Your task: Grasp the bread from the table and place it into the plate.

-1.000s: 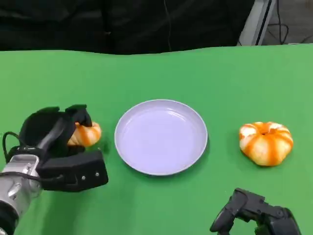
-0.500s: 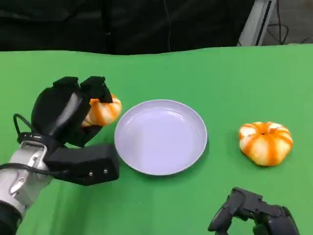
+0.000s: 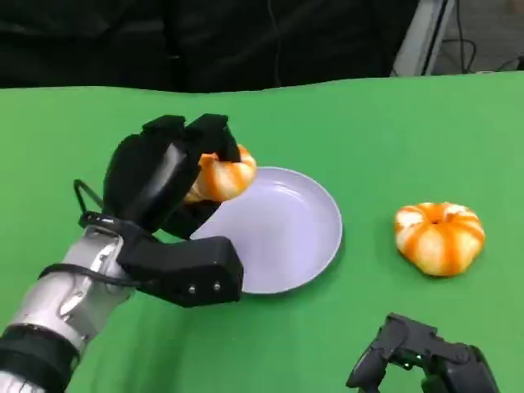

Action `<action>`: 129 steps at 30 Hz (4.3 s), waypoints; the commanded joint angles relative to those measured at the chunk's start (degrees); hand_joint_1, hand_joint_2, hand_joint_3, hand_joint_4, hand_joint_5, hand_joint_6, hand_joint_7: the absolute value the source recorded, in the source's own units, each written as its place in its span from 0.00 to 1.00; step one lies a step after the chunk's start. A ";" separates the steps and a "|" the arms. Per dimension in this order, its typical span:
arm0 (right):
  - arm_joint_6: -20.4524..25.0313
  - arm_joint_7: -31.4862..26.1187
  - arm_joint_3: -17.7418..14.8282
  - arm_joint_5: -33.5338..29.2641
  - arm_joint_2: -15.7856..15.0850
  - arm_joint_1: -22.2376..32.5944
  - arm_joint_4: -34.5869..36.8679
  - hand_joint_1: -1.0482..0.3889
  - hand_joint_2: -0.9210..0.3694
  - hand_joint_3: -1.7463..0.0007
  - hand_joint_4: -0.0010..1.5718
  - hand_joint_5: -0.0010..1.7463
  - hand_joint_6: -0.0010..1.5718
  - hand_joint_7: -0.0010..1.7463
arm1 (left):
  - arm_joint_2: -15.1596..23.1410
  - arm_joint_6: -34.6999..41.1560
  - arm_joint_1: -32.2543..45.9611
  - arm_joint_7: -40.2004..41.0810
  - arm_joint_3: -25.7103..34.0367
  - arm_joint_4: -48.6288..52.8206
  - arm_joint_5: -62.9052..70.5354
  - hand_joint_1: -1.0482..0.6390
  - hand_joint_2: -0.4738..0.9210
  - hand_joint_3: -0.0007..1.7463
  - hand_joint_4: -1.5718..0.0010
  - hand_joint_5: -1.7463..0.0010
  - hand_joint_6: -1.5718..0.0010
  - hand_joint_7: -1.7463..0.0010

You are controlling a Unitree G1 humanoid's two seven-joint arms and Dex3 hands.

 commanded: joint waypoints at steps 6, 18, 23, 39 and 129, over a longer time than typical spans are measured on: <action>0.20 -0.43 -0.34 0.53 -0.34 0.23 -0.10 0.68 0.51 0.19 0.50 0.93 0.54 0.77 | -2.49 -1.44 -2.85 0.00 -2.03 4.54 0.33 0.52 0.51 0.82 0.39 0.00 0.53 0.00; 0.22 -0.29 0.03 1.03 -0.37 1.40 -1.43 0.67 0.50 0.20 0.49 0.93 0.53 0.76 | -7.67 3.39 -6.37 -7.55 -4.62 10.22 -0.27 0.51 0.66 0.56 0.50 0.07 0.54 0.33; 0.34 -0.27 0.24 1.19 -0.34 1.69 -1.80 0.66 0.49 0.21 0.49 0.93 0.53 0.76 | -8.66 5.28 -7.26 -11.09 -4.86 11.02 -1.06 0.49 0.85 0.27 0.58 0.12 0.44 0.74; 0.52 -0.26 0.43 0.92 -0.37 1.99 -2.27 0.66 0.49 0.21 0.49 0.93 0.53 0.77 | -5.39 19.27 -6.27 -30.74 -8.70 2.11 2.49 0.05 1.00 0.26 1.00 1.00 0.99 1.00; 0.21 1.03 -1.74 2.87 -2.14 2.52 -2.70 0.68 0.46 0.22 0.45 0.93 0.50 0.77 | -9.15 3.21 54.81 -47.40 25.40 -48.97 -56.41 0.68 0.60 0.91 0.38 0.00 0.48 0.04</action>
